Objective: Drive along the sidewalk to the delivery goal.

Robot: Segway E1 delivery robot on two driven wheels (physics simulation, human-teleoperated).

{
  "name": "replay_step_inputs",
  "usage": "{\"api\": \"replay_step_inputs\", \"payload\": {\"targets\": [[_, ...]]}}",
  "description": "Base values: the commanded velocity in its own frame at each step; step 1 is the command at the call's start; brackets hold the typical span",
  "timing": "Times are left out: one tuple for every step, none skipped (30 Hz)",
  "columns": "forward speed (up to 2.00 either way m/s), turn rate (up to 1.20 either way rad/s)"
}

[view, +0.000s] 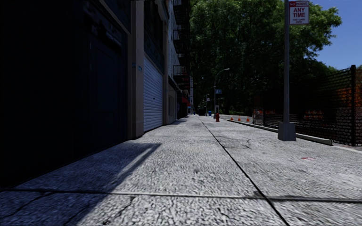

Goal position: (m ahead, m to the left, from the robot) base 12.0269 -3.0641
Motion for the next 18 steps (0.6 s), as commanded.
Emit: {"api": "replay_step_inputs", "payload": {"targets": [[2.0, -0.27], [2.0, -0.16], [2.0, -0.01], [2.0, 0.0], [2.0, 0.0], [2.0, 0.0], [2.0, 0.0], [2.0, 0.0], [2.0, 0.0], [1.99, 0.0], [1.96, 0.0], [1.9, 0.0], [1.87, 0.0], [1.86, 0.0], [1.85, 0.0], [1.81, 0.0], [1.8, 0.0], [1.79, 0.0]]}}
